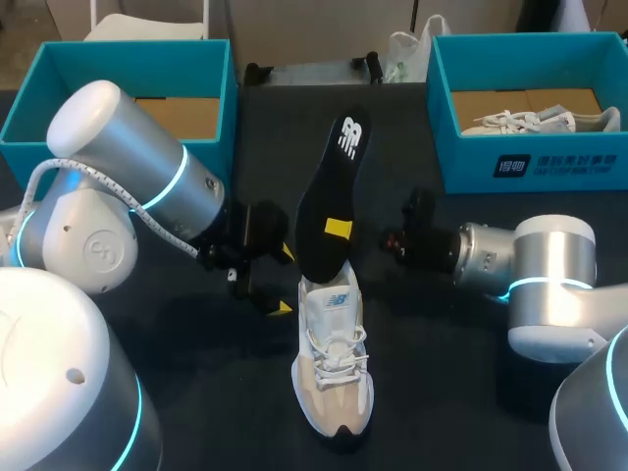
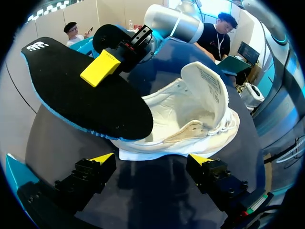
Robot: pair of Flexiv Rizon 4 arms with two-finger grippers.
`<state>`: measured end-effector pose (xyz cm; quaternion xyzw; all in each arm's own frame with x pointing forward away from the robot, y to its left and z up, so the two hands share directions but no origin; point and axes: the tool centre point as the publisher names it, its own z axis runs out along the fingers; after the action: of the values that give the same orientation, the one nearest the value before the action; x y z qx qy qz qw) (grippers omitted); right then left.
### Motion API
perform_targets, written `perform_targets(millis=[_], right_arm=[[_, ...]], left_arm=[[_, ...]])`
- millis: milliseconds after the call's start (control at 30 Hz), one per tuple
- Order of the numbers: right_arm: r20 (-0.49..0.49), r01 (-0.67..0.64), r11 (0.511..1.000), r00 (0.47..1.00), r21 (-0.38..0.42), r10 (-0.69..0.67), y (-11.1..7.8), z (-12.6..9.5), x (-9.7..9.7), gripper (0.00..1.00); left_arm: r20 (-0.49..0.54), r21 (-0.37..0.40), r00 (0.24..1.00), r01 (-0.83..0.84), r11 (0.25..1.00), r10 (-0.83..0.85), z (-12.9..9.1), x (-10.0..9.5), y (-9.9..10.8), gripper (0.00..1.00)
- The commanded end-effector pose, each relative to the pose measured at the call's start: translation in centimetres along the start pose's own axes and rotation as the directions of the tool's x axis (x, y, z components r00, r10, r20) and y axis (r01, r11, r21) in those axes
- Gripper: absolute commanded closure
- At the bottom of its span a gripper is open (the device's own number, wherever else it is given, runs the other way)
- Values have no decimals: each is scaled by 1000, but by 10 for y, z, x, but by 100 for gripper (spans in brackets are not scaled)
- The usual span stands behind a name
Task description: Take the shoe out of the shoebox, open the shoe tongue, remove and reinsert the insole, then place the shoe into the shoebox
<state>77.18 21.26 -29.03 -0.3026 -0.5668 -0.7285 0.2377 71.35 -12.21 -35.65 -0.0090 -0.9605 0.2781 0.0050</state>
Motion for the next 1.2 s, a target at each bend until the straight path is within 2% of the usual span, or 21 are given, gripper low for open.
perform_targets(millis=[33, 833, 1200], right_arm=[[4, 4, 1000, 1000, 1, -4, 0, -3, 1, 100], [-39, 56, 996, 998, 73, -54, -6, -15, 1, 100], [-31, 52, 989, 998, 138, -49, -15, -8, -2, 100]], left_arm=[[-8, -7, 1000, -1, 1000, 1, 5, -3, -2, 0], [-19, -6, 1000, 9, 1000, -9, 7, -4, -2, 0], [-19, -6, 1000, 9, 1000, -9, 7, -4, -2, 0]])
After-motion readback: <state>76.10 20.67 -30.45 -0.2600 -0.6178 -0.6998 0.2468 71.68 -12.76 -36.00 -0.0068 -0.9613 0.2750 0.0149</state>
